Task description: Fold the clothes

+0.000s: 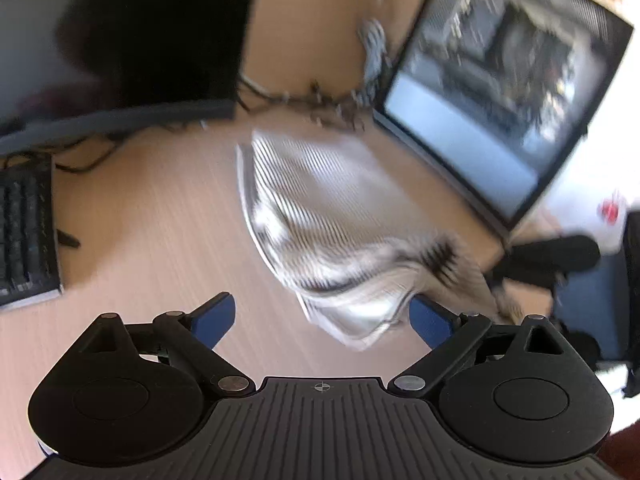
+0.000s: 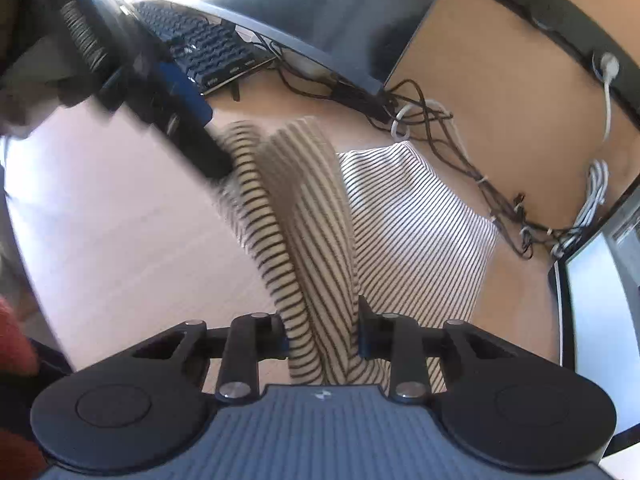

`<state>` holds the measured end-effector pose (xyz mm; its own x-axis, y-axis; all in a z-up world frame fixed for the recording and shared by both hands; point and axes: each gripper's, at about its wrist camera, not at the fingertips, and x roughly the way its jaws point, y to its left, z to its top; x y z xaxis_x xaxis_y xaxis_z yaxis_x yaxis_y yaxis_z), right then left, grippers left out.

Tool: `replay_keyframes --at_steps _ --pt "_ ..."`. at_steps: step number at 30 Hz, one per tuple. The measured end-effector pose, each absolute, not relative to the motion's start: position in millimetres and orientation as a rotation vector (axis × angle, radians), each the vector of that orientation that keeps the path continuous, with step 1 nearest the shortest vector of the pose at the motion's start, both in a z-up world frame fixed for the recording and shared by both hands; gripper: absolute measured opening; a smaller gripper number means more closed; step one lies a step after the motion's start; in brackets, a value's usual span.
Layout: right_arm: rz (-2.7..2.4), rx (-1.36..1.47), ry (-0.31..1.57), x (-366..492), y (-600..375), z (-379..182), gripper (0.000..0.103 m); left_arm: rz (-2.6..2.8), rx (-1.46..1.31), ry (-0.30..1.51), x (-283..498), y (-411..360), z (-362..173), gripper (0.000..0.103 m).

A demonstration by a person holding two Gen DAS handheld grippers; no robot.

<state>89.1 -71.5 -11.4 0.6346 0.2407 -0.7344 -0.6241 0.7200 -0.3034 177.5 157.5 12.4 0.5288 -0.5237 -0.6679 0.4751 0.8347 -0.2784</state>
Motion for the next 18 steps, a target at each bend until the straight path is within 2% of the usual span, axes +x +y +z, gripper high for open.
replay_keyframes --at_steps 5,13,18 --pt "0.651 -0.681 0.838 62 -81 19 0.027 -0.599 -0.074 0.775 201 140 11 0.091" --pt "0.870 -0.845 0.954 45 -93 113 0.027 -0.729 0.113 0.834 205 91 -30 0.065" --pt "0.995 -0.843 0.977 106 -99 120 0.031 -0.763 0.155 0.869 205 79 -46 0.066"
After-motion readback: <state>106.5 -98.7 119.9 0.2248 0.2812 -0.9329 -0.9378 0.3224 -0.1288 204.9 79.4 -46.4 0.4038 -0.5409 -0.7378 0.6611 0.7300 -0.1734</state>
